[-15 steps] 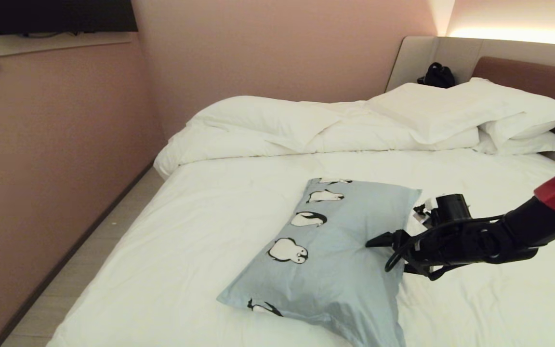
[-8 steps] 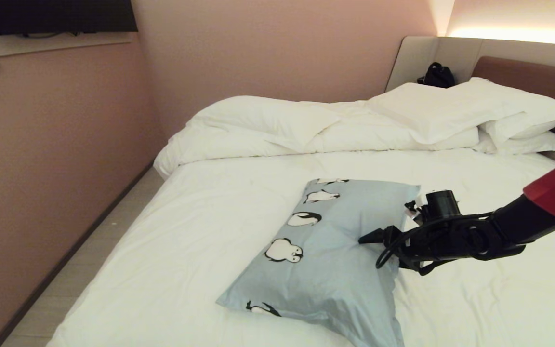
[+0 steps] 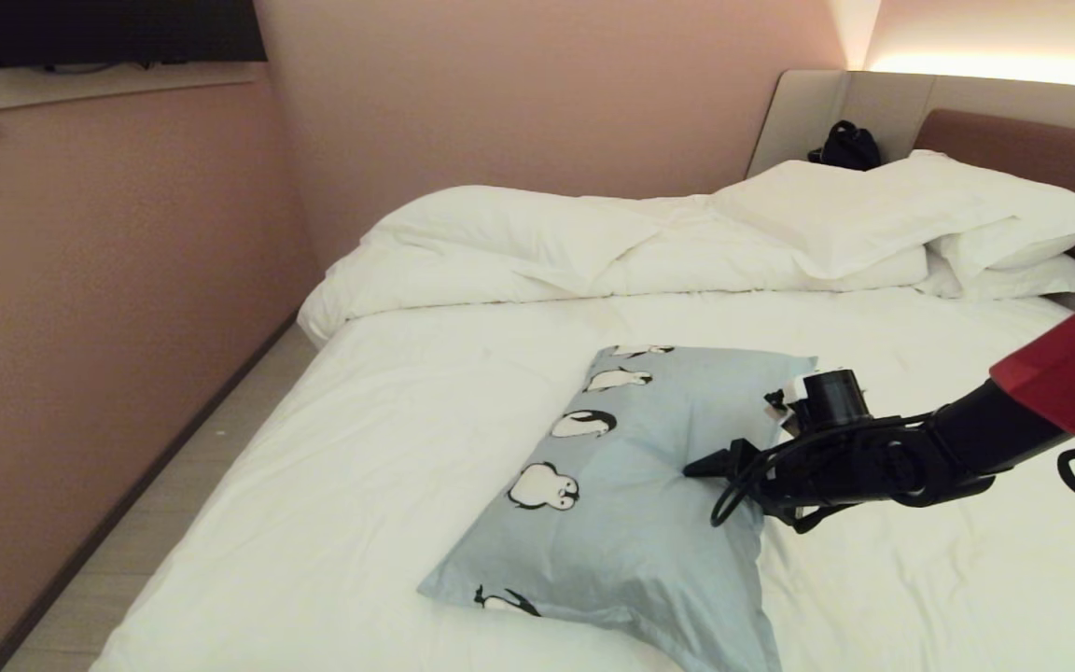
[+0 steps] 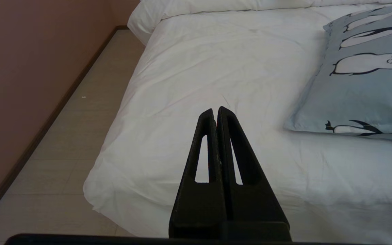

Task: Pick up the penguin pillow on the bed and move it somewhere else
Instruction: Pick up the pillow

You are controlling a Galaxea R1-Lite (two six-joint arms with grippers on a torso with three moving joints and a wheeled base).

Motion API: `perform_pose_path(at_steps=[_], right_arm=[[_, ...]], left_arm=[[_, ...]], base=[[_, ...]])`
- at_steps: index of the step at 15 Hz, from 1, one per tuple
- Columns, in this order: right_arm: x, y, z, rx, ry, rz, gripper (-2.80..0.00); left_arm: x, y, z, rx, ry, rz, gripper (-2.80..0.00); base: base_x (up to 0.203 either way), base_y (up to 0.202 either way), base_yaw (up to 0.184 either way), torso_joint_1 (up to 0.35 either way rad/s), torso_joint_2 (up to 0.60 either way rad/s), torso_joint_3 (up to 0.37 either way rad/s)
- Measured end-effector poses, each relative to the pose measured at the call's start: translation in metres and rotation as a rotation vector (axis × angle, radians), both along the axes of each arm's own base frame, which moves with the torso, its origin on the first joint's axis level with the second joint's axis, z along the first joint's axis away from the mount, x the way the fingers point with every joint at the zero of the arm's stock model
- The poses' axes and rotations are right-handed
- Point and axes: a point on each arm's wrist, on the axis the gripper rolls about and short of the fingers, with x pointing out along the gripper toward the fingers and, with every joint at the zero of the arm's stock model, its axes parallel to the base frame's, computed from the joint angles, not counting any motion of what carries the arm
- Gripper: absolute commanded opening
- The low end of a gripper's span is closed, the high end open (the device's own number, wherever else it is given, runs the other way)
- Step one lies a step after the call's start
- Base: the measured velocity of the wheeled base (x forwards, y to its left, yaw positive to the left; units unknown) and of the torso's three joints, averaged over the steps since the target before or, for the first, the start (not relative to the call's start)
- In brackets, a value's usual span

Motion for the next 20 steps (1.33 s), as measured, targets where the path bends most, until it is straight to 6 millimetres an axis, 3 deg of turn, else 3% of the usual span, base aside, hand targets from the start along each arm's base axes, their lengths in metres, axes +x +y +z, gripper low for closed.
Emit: perform_pose_path(at_steps=[5, 9, 13, 17, 20], right_arm=[[-0.001, 0.0, 0.002, -0.023, -0.009, -0.023, -2.8], [-0.009, -0.001, 0.029, -0.004, -0.053, -0.031, -2.8], [-0.025, -0.005, 0.078, 0.031, -0.132, -0.039, -2.8], [-0.042, -0.008, 0.146, 0.062, -0.253, -0.03, -2.8], [-0.06, -0.011, 0.173, 0.08, -0.265, 0.004, -2.8]], left_arm=[[0.0, 0.0, 0.0, 0.0, 0.0, 0.001, -2.8], [0.0, 0.0, 0.0, 0.0, 0.0, 0.0, -2.8], [0.0, 0.0, 0.0, 0.0, -0.001, 0.0, -2.8], [0.0, 0.0, 0.0, 0.0, 0.0, 0.0, -2.8], [0.0, 0.0, 0.0, 0.0, 0.0, 0.0, -2.8]], base=[[0.0, 0.0, 0.0, 0.0, 0.0, 0.0], [0.0, 0.0, 0.0, 0.0, 0.0, 0.0], [0.0, 0.0, 0.0, 0.0, 0.0, 0.0], [0.0, 0.0, 0.0, 0.0, 0.0, 0.0], [0.0, 0.0, 0.0, 0.0, 0.0, 0.0]])
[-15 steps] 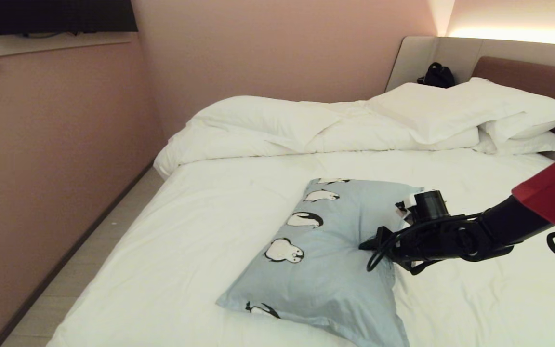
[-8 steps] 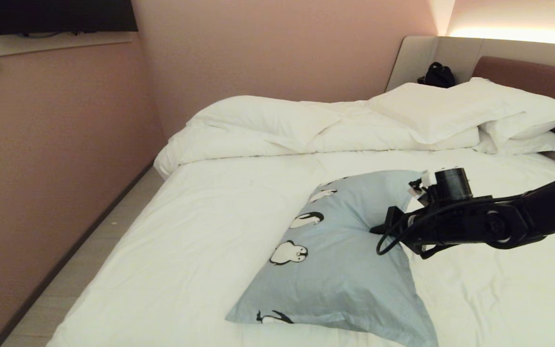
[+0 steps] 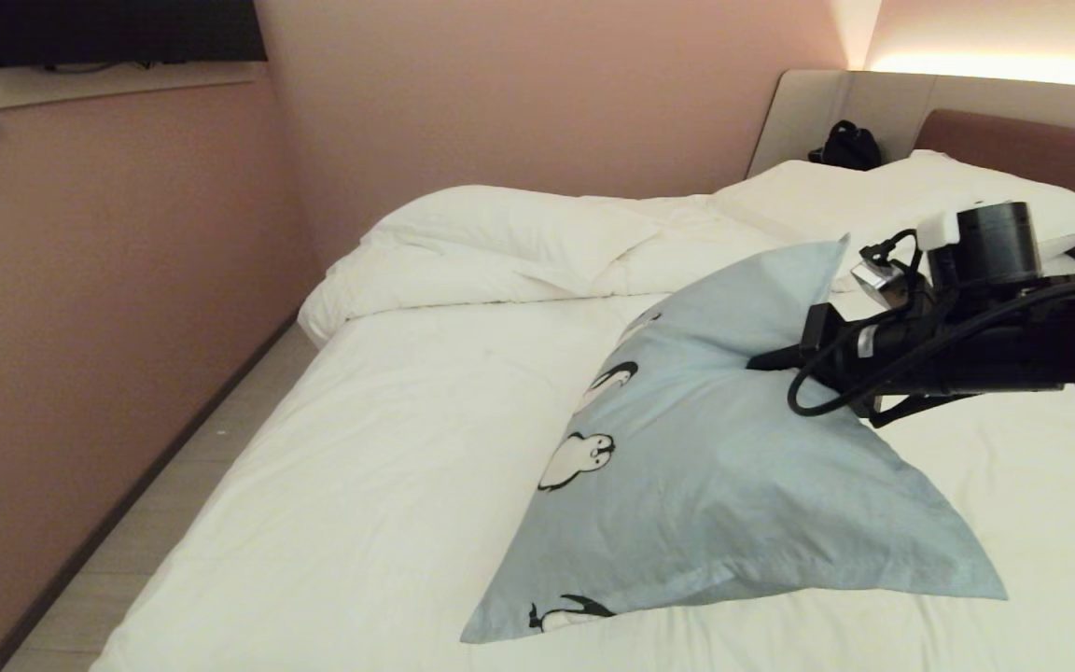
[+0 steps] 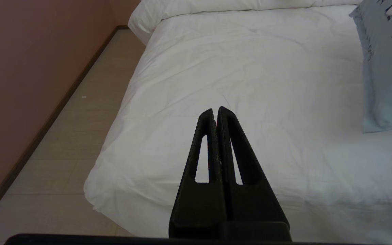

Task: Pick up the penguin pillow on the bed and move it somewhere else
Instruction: Pick up the pillow

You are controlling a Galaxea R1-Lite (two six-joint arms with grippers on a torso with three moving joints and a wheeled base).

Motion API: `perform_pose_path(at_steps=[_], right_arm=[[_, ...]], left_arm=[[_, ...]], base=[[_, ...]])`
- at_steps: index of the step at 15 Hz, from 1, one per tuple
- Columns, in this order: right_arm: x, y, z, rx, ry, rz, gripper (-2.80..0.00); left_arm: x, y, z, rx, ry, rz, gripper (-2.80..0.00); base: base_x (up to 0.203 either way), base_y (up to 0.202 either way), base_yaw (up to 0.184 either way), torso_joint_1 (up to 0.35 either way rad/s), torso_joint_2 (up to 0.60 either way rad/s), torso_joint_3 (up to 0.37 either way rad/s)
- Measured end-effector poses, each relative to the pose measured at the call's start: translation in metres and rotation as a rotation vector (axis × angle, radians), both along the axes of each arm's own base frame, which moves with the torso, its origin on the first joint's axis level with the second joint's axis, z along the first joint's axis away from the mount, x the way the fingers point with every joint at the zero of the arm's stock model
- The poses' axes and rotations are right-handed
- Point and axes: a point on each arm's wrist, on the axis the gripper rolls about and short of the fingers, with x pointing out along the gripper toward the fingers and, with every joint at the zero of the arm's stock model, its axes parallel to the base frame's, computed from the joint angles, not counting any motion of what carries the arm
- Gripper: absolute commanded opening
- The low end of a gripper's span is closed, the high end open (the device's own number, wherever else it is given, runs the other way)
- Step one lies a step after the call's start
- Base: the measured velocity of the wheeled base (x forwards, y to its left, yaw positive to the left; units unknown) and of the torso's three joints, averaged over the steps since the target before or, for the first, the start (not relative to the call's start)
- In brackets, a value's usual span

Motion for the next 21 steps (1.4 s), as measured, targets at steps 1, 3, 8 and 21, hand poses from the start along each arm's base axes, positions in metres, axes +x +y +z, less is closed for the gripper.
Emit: perform_pose_path(at_steps=[1, 3, 8, 21], right_arm=[[-0.005, -0.001, 0.007, 0.002, -0.004, 0.019, -2.8], [-0.018, -0.001, 0.018, -0.003, -0.004, 0.078, -2.8], [-0.037, -0.003, 0.025, -0.099, -0.017, 0.178, -2.8], [-0.033, -0.01, 0.027, -0.306, -0.164, 0.282, -2.8]], left_arm=[[0.0, 0.0, 0.0, 0.0, 0.0, 0.0, -2.8], [0.0, 0.0, 0.0, 0.0, 0.0, 0.0, -2.8], [0.0, 0.0, 0.0, 0.0, 0.0, 0.0, -2.8], [0.0, 0.0, 0.0, 0.0, 0.0, 0.0, -2.8]], base=[[0.0, 0.0, 0.0, 0.0, 0.0, 0.0], [0.0, 0.0, 0.0, 0.0, 0.0, 0.0], [0.0, 0.0, 0.0, 0.0, 0.0, 0.0], [0.0, 0.0, 0.0, 0.0, 0.0, 0.0]])
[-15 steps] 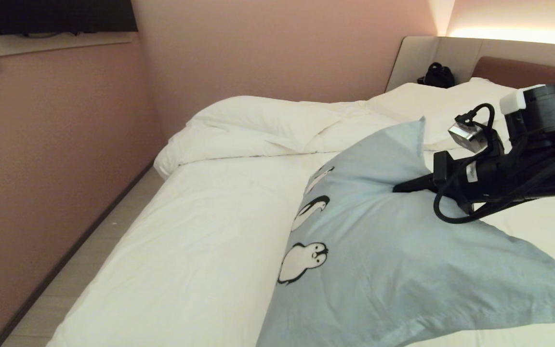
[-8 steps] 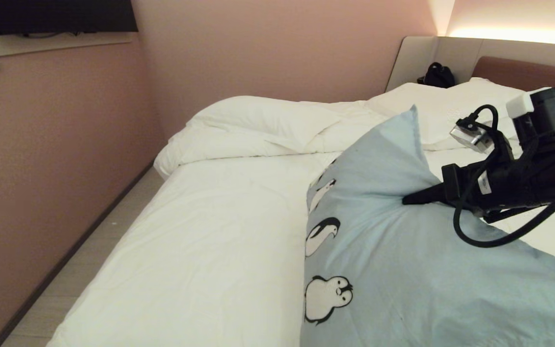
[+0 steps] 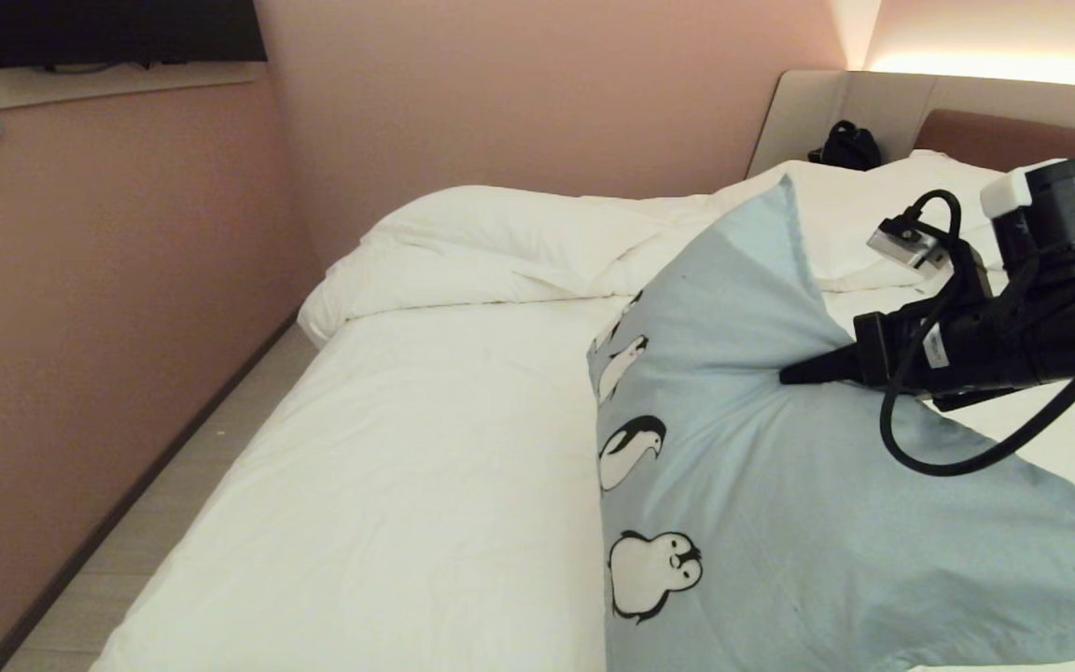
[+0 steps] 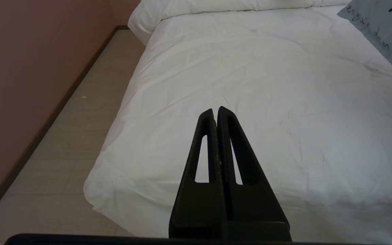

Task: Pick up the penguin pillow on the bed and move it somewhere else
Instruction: Pick up the pillow

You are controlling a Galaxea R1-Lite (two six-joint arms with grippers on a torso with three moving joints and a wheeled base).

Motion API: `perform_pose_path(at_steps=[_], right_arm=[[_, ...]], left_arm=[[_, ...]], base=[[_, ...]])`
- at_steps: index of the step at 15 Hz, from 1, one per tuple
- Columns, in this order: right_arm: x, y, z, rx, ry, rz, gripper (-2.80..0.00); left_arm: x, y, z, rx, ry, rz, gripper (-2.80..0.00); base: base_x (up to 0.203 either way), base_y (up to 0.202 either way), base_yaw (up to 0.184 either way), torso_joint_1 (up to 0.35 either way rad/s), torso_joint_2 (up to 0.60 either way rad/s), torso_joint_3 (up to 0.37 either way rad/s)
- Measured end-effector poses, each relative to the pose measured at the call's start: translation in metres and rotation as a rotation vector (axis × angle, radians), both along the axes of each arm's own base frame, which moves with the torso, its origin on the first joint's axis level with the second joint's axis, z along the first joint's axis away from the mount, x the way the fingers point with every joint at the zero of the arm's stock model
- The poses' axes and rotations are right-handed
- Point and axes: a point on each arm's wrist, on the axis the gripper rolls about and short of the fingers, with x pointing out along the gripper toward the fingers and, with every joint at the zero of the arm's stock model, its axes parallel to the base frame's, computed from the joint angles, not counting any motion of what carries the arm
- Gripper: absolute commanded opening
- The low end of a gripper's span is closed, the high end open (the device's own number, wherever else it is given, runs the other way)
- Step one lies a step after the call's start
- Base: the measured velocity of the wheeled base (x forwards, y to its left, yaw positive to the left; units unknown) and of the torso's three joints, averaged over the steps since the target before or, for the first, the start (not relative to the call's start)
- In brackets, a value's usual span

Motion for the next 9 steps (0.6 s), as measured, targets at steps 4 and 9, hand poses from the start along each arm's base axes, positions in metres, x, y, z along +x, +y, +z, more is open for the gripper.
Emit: perform_pose_path(at_steps=[4, 9], right_arm=[[0.003, -0.005, -0.004, -0.015, 0.015, -0.041, -2.8], [0.004, -0.014, -0.005, -0.009, 0.027, -0.072, -2.8]], left_arm=[[0.0, 0.0, 0.0, -0.001, 0.0, 0.001, -2.8], [0.0, 0.0, 0.0, -0.001, 0.0, 0.001, -2.8]], base=[[0.0, 0.0, 0.0, 0.0, 0.0, 0.0], [0.0, 0.0, 0.0, 0.0, 0.0, 0.0]])
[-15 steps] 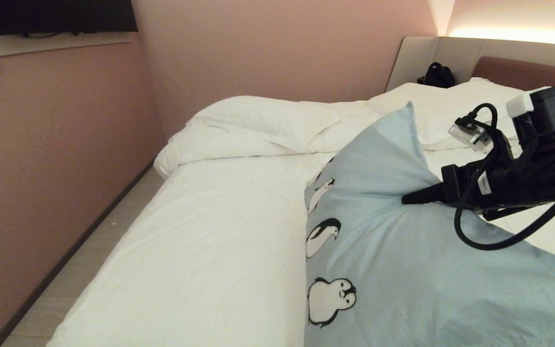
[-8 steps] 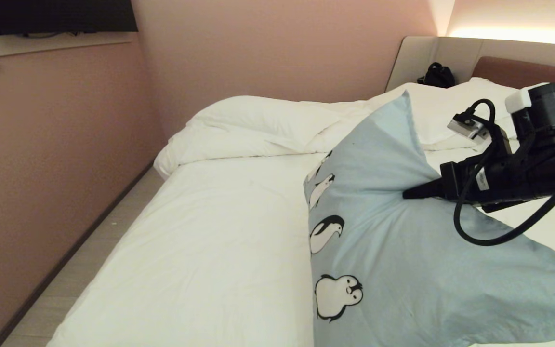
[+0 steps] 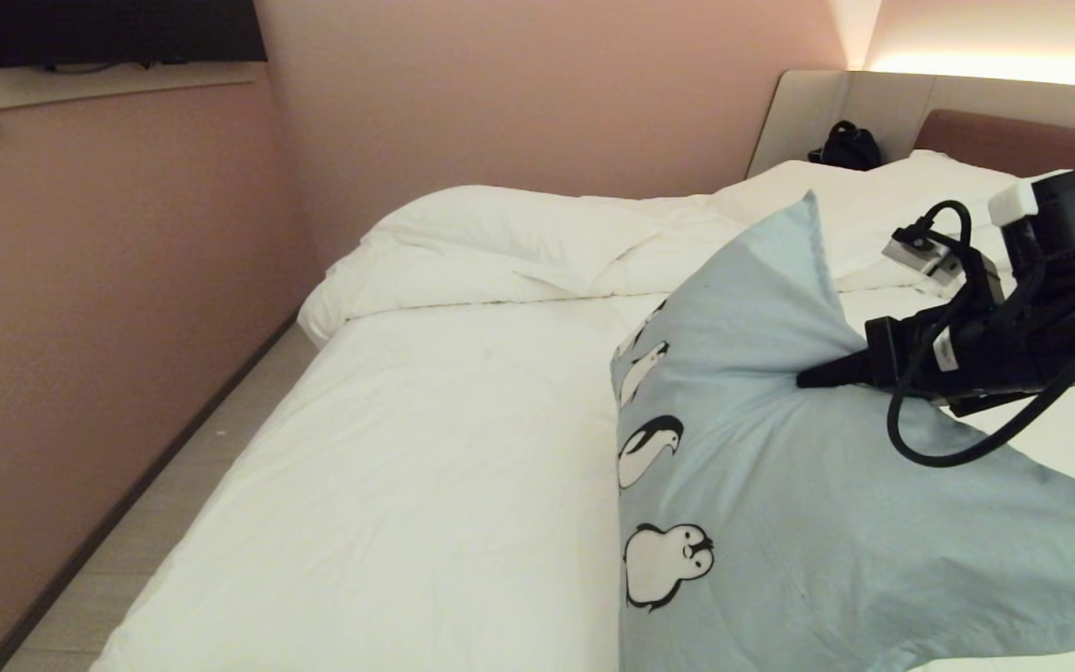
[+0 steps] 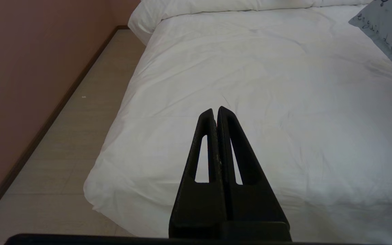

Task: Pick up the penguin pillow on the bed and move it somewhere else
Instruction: Move to the head of the bed

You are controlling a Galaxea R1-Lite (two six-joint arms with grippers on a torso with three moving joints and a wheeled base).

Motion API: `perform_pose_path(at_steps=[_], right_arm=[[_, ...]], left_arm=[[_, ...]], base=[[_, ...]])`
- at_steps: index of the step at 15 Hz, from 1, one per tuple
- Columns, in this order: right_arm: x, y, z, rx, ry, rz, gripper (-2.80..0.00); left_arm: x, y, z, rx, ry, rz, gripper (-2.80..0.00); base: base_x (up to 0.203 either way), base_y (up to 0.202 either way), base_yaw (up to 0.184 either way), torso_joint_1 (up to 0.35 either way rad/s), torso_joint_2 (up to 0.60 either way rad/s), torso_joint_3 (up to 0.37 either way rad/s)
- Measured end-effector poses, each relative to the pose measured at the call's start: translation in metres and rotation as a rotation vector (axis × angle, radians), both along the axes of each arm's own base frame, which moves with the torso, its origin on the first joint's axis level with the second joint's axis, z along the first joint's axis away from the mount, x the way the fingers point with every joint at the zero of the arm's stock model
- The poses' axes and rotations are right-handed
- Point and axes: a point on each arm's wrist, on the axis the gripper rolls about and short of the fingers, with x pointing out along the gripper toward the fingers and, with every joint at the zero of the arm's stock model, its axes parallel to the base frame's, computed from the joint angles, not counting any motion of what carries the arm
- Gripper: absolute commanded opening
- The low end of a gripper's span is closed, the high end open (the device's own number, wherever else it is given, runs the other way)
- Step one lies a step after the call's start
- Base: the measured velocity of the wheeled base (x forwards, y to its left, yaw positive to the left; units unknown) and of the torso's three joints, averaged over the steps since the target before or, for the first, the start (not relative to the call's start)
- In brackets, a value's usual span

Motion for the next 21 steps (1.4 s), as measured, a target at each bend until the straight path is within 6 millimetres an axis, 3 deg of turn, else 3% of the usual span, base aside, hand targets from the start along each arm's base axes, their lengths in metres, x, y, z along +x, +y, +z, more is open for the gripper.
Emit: perform_pose_path(at_steps=[5, 11, 21], right_arm=[[0.01, -0.03, -0.003, 0.009, 0.006, -0.099, -2.8], [0.025, -0.061, -0.005, 0.029, -0.044, -0.173, -2.8], [0.045, -0.076, -0.035, 0.034, -0.008, -0.09, -2.8]], left_arm=[[0.0, 0.0, 0.0, -0.002, 0.0, 0.0, -2.8], [0.0, 0.0, 0.0, -0.002, 0.0, -0.001, -2.8], [0.0, 0.0, 0.0, -0.001, 0.0, -0.001, -2.8]], base=[[0.0, 0.0, 0.0, 0.0, 0.0, 0.0], [-0.171, 0.0, -0.001, 0.001, 0.0, 0.003], [-0.008, -0.031, 0.002, 0.001, 0.0, 0.001]])
